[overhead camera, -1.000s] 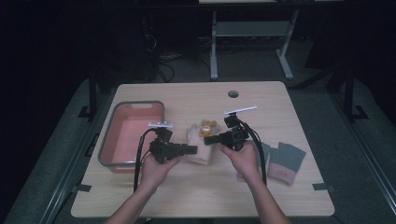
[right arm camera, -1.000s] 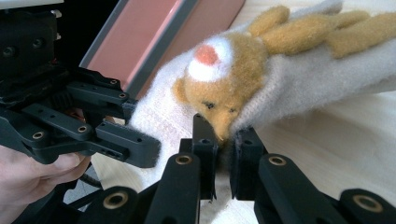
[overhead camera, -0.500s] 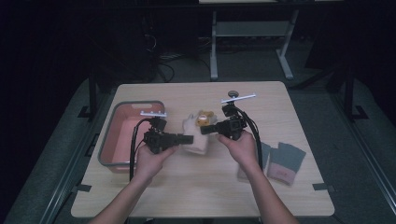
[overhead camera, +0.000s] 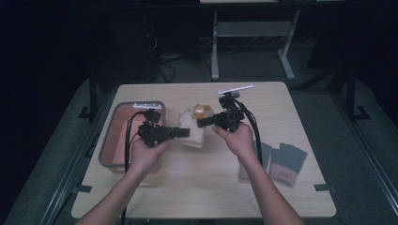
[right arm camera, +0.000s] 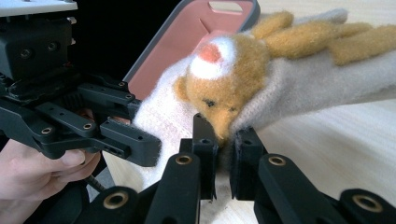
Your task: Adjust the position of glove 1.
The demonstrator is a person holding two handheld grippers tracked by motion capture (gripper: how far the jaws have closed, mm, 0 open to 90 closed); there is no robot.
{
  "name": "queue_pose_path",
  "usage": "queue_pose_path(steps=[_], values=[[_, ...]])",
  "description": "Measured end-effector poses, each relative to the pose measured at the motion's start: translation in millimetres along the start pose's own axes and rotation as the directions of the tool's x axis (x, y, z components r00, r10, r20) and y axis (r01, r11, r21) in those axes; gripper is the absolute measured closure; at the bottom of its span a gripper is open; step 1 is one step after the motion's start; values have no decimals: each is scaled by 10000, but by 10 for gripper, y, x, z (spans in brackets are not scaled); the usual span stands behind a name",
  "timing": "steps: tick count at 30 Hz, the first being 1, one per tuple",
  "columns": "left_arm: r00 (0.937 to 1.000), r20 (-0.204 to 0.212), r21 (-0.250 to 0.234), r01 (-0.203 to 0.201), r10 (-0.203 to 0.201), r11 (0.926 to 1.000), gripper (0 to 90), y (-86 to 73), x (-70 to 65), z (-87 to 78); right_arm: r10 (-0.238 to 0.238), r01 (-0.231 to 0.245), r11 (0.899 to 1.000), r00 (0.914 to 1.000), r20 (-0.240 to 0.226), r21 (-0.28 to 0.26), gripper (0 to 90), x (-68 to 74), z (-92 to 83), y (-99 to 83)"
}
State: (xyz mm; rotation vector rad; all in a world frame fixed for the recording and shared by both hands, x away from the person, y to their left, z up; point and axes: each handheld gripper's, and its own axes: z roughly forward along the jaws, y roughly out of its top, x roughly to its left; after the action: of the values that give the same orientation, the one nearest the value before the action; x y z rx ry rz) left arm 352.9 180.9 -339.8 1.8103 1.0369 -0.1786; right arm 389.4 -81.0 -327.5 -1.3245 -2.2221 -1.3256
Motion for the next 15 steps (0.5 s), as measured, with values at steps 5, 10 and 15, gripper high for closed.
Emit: queue_pose_path(steps=[5, 10, 15], values=[[10000, -26, -128, 67, -68, 9999, 695, 41, 5, -73, -143, 143, 9999, 9999, -25, 10, 828, 58, 12, 86], [10000, -69, -219, 32, -33, 9998, 695, 58, 28, -156, -266, 266, 9996, 9996, -58, 64, 828, 120, 48, 150], [9999, -92, -376, 114, -118, 9992, 695, 77, 48, -236, -375, 376, 9992, 9993, -59, 133, 828, 189, 83, 220]])
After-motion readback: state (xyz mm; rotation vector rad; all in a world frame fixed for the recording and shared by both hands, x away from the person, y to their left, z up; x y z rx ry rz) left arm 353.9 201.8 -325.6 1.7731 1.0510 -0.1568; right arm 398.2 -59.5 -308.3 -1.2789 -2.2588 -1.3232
